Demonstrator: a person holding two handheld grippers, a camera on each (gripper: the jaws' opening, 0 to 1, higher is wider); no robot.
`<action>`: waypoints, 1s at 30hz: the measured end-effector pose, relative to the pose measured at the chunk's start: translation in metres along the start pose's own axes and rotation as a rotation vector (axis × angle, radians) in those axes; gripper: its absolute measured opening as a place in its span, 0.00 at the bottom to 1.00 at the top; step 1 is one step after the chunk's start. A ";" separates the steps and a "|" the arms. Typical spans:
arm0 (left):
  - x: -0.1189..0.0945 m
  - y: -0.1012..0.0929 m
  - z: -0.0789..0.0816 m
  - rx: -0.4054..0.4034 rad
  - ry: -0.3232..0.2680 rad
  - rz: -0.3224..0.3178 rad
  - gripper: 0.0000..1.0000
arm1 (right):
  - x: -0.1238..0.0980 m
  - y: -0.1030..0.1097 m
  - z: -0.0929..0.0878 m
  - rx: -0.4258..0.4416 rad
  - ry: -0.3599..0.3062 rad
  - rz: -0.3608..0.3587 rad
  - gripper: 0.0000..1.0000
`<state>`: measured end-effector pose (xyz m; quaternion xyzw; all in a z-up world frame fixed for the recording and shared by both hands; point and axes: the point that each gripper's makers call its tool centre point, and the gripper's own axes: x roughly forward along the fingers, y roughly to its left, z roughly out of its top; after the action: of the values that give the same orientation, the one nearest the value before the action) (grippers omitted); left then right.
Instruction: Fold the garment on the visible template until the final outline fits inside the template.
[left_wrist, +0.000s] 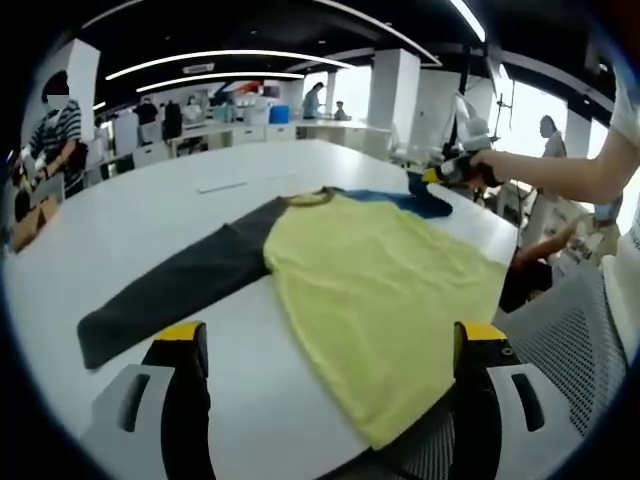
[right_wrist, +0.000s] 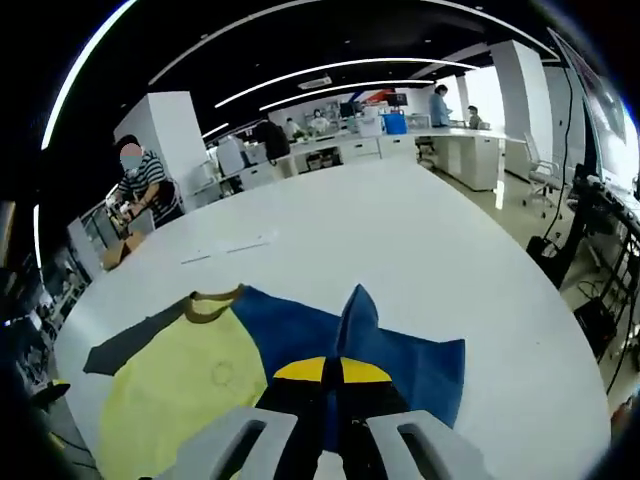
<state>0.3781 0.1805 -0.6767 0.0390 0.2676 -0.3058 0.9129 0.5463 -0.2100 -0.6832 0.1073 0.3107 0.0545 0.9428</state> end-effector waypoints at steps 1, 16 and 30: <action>0.000 0.000 0.000 -0.001 0.001 0.000 0.99 | 0.001 0.002 0.000 0.000 0.001 0.005 0.00; 0.001 -0.005 -0.005 -0.014 0.001 -0.004 0.99 | 0.013 0.044 0.007 -0.018 0.003 0.073 0.00; 0.002 -0.005 -0.003 -0.019 -0.015 -0.003 0.99 | 0.025 0.083 0.011 -0.040 0.016 0.138 0.00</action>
<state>0.3752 0.1756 -0.6795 0.0276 0.2639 -0.3049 0.9147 0.5702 -0.1269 -0.6690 0.1093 0.3091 0.1262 0.9362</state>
